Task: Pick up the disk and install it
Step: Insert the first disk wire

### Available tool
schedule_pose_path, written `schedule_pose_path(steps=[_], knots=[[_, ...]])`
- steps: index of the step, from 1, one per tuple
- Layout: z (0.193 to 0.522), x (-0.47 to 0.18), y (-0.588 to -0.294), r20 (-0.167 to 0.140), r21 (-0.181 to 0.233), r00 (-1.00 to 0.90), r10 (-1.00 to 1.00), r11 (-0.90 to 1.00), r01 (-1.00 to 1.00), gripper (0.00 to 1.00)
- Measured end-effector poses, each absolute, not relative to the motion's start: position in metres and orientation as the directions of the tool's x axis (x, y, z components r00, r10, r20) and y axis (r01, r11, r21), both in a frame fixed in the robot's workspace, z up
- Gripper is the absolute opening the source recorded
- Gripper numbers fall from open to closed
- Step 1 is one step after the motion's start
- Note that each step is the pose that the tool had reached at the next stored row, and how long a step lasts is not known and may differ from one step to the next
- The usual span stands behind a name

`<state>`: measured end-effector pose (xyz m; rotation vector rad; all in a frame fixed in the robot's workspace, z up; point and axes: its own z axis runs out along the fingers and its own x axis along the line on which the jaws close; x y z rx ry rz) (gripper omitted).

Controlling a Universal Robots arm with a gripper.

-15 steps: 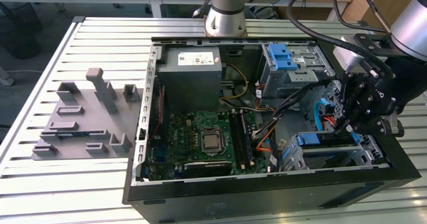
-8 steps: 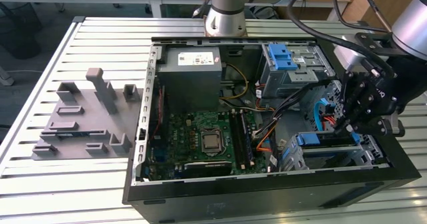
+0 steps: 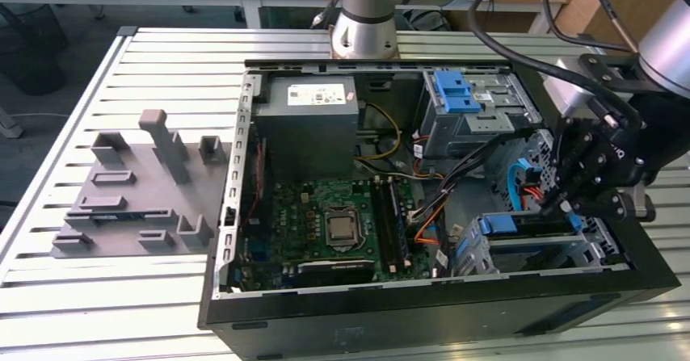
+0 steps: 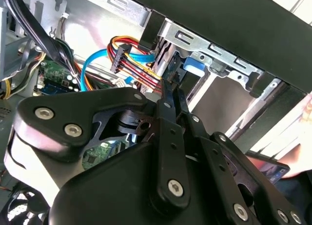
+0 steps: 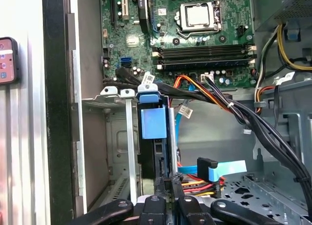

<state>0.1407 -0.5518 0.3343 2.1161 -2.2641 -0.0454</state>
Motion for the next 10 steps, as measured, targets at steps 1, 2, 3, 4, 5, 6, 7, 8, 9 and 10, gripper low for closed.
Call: schedule_pose_path(steps=[1,2,3,4,5,6,7,8,9,10], knots=[[0.3342,0.1407,-0.5522,0.008,0.051,-0.067,-0.998,0.067,-0.996,0.16],[0.3342,0.1408,-0.5525,0.007,0.051,-0.067,-0.998,0.067,-0.996,0.16],[0.334,0.1408,-0.5527,0.007,0.051,-0.067,-0.998,0.067,-0.996,0.16],[0.3339,0.1408,-0.553,0.007,0.051,-0.067,-0.998,0.067,-0.996,0.16],[0.3339,0.1408,-0.5533,0.007,0.05,-0.067,-0.998,0.067,-0.996,0.16],[0.3339,0.1408,-0.5534,0.007,0.05,-0.067,-0.998,0.067,-0.996,0.16],[0.3339,0.1408,-0.5534,0.007,0.05,-0.067,-0.998,0.067,-0.996,0.16],[0.3338,0.1408,-0.5535,0.007,0.051,-0.067,-0.998,0.067,-0.996,0.16],[0.3336,0.1408,-0.5535,0.007,0.05,-0.067,-0.998,0.067,-0.996,0.16],[0.3335,0.1408,-0.5536,0.007,0.05,-0.067,-0.998,0.067,-0.996,0.16]])
